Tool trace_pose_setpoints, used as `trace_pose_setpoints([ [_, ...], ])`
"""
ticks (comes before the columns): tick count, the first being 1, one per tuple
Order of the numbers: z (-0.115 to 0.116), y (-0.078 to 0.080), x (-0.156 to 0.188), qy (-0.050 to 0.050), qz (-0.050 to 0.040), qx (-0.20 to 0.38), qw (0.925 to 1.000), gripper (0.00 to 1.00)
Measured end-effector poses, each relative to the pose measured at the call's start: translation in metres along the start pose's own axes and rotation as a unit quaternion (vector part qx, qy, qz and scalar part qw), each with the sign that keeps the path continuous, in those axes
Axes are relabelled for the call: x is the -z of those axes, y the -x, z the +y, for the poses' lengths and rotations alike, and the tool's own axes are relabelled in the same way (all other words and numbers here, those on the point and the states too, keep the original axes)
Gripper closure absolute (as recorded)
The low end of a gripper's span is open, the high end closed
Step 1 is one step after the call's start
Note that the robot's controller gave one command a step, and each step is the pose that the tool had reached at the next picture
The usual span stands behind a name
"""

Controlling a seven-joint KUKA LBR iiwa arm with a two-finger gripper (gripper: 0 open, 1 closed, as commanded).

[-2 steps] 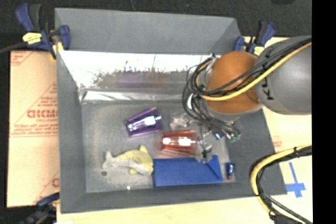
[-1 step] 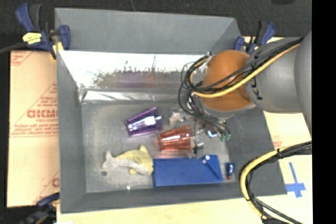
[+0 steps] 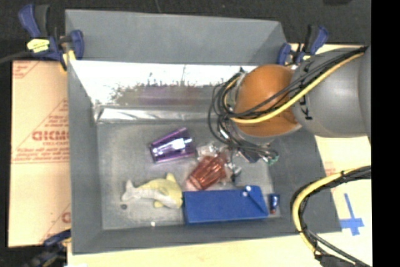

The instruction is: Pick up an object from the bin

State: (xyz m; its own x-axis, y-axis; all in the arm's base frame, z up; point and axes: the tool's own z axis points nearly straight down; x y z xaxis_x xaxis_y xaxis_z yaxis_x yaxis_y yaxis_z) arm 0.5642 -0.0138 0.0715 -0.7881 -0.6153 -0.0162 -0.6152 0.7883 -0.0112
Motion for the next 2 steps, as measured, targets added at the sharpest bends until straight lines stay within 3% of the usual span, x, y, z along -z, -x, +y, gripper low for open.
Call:
trace_pose_setpoints([
  [1, 0.0, 0.0, 0.0, 0.0, -0.0001, 0.0, 1.0, 1.0],
  [2, 0.001, -0.002, 0.028, 0.003, 0.0034, -0.001, 1.0, 1.0],
])
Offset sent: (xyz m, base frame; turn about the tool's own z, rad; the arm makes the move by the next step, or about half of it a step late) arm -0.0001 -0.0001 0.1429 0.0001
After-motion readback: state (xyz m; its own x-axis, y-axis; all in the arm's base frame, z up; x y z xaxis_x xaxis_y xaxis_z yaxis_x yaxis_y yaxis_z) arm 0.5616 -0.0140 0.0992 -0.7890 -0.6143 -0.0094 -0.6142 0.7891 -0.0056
